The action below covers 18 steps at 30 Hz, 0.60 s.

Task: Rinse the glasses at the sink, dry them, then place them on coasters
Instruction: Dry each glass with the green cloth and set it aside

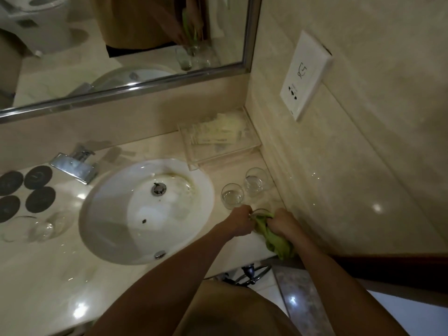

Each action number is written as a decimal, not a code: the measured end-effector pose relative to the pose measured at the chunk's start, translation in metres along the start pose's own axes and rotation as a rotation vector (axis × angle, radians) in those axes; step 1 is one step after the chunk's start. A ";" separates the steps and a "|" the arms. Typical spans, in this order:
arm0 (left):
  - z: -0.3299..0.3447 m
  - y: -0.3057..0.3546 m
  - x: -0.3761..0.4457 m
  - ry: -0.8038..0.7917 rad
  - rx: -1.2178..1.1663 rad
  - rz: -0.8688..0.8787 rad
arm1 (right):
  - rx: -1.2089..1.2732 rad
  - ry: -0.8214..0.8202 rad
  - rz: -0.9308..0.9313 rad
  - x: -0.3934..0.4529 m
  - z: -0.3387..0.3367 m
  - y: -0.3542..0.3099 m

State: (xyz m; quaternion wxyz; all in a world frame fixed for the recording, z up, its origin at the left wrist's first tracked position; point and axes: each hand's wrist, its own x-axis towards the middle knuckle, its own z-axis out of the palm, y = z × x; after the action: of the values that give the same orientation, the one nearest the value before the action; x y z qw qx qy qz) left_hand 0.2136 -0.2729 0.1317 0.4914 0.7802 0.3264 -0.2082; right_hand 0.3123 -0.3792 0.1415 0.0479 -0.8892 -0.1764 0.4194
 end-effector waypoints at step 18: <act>-0.098 -0.045 -0.040 0.106 -0.208 0.006 | -0.064 0.311 -0.430 -0.053 -0.060 -0.120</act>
State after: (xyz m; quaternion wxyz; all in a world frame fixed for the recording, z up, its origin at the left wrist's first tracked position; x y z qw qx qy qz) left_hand 0.1543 -0.1831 0.1710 0.5523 0.7358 0.3695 -0.1302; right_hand 0.2938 -0.2818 0.2469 0.1342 -0.8861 -0.3651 0.2519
